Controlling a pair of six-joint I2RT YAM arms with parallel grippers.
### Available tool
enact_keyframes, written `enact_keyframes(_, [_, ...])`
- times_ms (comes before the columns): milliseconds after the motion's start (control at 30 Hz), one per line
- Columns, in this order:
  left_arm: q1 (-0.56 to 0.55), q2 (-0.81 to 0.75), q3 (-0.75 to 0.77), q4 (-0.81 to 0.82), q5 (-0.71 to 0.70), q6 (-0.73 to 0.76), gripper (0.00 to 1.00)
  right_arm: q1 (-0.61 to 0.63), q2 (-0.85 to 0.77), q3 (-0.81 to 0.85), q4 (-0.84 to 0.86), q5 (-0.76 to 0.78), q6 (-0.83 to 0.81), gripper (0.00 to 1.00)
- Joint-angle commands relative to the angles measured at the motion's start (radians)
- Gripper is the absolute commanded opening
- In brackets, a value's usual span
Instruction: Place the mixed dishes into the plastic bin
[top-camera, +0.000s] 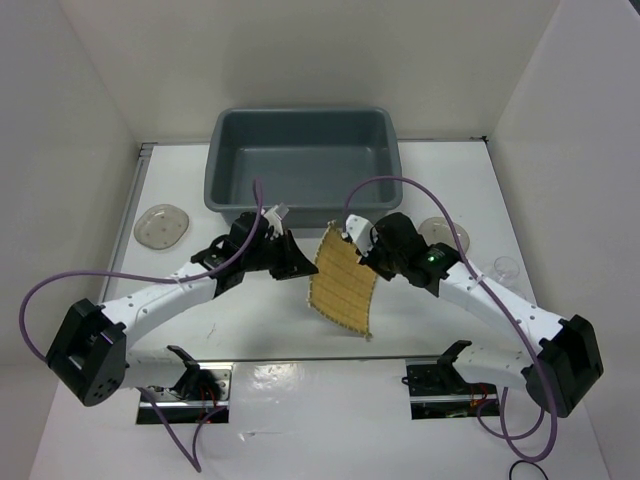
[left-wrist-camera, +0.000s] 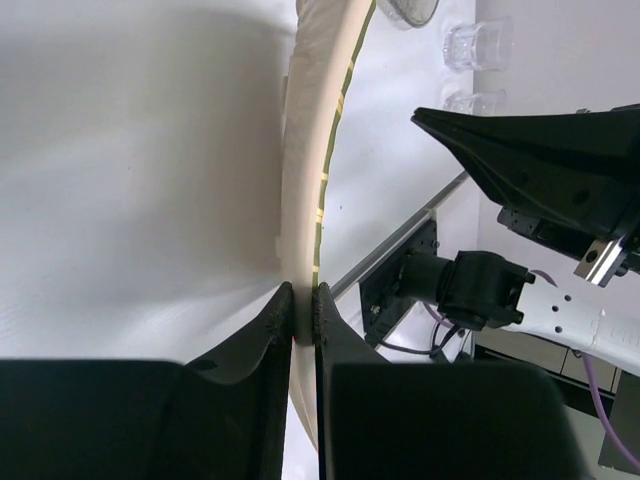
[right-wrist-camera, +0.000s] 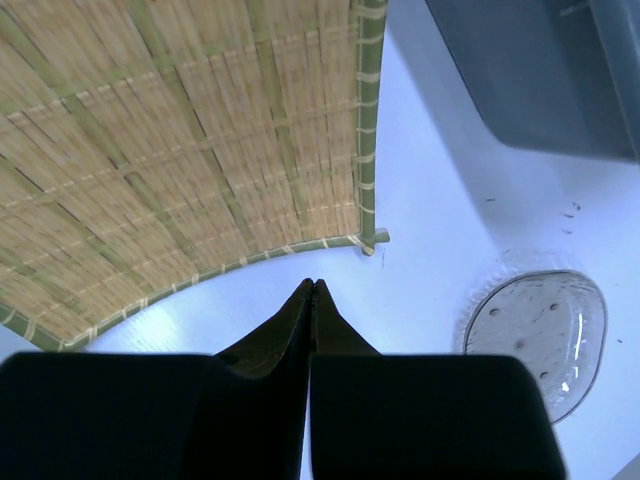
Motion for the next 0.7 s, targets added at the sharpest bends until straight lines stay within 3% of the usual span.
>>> enact_keyframes(0, [-0.002, -0.043, 0.025, -0.005, 0.024, 0.035, 0.00, -0.012, -0.005, -0.005, -0.032, 0.012, 0.046, 0.00])
enact_keyframes(300, [-0.002, -0.075, 0.024, -0.060, 0.034, 0.048, 0.00, -0.023, 0.181, -0.036, -0.101, 0.024, -0.171, 0.00])
enact_keyframes(433, [-0.002, -0.104, 0.023, -0.081, 0.034, 0.035, 0.00, -0.023, 0.316, 0.007, -0.110, -0.023, -0.171, 0.00])
enact_keyframes(667, [-0.002, -0.115, 0.004, -0.066, 0.034, 0.012, 0.00, -0.001, 0.362, 0.009, -0.091, -0.056, -0.153, 0.00])
